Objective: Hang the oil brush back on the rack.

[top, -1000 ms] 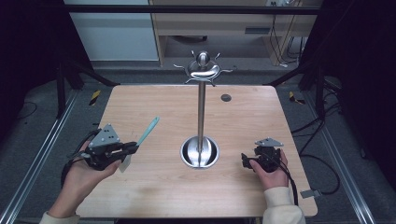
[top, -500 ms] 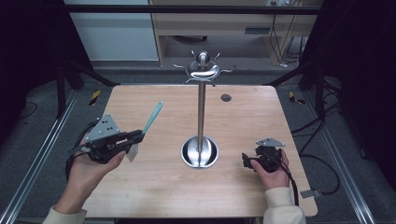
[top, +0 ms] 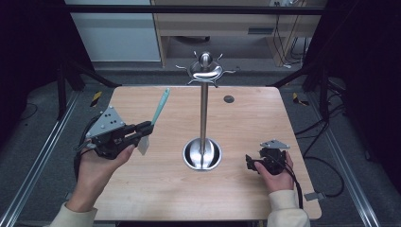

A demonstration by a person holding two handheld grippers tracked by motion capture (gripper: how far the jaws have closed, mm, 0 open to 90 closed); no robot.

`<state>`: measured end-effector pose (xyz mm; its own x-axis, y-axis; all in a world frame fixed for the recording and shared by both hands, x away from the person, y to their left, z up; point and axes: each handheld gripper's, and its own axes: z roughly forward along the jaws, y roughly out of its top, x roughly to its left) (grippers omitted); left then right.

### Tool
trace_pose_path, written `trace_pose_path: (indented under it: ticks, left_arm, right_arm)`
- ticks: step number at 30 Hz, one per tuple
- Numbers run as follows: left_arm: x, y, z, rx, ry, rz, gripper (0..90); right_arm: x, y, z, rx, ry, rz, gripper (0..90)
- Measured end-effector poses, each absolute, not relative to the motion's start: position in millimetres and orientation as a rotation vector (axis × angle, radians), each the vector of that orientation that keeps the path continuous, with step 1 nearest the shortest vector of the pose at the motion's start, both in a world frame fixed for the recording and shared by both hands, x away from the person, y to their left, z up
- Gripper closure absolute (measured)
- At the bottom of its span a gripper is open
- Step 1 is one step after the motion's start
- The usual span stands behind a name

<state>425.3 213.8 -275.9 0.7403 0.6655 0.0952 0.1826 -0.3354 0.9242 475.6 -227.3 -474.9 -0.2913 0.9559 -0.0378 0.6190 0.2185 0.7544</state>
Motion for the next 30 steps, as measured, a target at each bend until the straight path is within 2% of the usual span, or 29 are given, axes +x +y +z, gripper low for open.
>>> trace_pose_path:
  ticks: [11, 30]
  left_arm:
    - [422, 204, -264, 1.834, 0.629, 0.578, 82.0]
    - [421, 184, -256, 1.84, 0.6, 0.584, 82.0]
  right_arm:
    - [475, -227, -475, 1.448, 1.992, 0.875, 8.7]
    - [475, -227, -475, 1.453, 1.993, 0.877, 8.7]
